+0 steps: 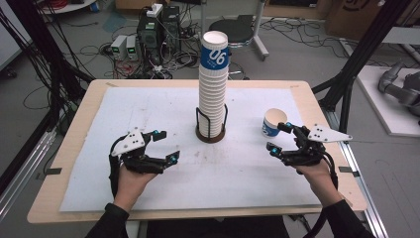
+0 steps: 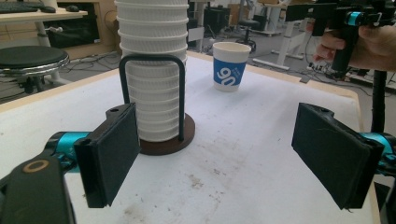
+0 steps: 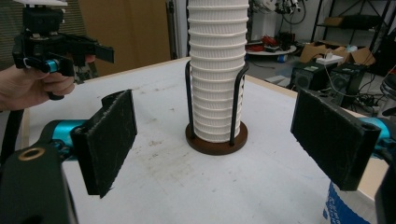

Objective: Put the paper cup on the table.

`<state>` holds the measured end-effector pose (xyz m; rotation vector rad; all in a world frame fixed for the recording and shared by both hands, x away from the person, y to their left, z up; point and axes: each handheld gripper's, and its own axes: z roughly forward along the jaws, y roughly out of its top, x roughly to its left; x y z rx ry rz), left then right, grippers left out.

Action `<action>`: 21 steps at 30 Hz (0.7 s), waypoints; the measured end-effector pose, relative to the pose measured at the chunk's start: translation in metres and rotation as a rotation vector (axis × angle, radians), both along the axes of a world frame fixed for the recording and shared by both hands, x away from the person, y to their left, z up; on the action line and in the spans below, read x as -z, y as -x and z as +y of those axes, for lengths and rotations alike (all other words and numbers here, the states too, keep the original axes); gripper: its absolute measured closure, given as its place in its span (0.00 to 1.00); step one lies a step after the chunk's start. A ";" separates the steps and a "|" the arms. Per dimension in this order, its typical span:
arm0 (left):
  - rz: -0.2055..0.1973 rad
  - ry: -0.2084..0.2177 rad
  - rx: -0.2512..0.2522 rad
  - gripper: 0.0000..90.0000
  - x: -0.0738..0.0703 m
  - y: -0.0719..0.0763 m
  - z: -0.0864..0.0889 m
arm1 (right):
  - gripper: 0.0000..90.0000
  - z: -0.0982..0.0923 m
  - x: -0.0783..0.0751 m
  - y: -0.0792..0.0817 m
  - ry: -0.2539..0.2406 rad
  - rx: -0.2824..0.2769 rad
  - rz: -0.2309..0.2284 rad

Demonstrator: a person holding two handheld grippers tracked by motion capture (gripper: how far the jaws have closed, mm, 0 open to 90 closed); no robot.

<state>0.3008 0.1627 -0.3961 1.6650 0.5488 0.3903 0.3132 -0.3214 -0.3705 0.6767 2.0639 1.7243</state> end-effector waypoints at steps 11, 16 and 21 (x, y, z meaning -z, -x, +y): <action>-0.005 -0.001 -0.009 0.17 -0.001 0.003 0.004 | 0.16 0.002 0.001 -0.003 -0.009 -0.010 0.006; -0.006 0.000 -0.006 0.17 -0.001 0.003 0.004 | 0.16 0.000 0.001 -0.004 -0.003 -0.006 0.009; -0.003 -0.003 -0.003 0.17 0.000 0.001 0.004 | 0.16 0.001 0.001 -0.003 -0.001 -0.019 0.017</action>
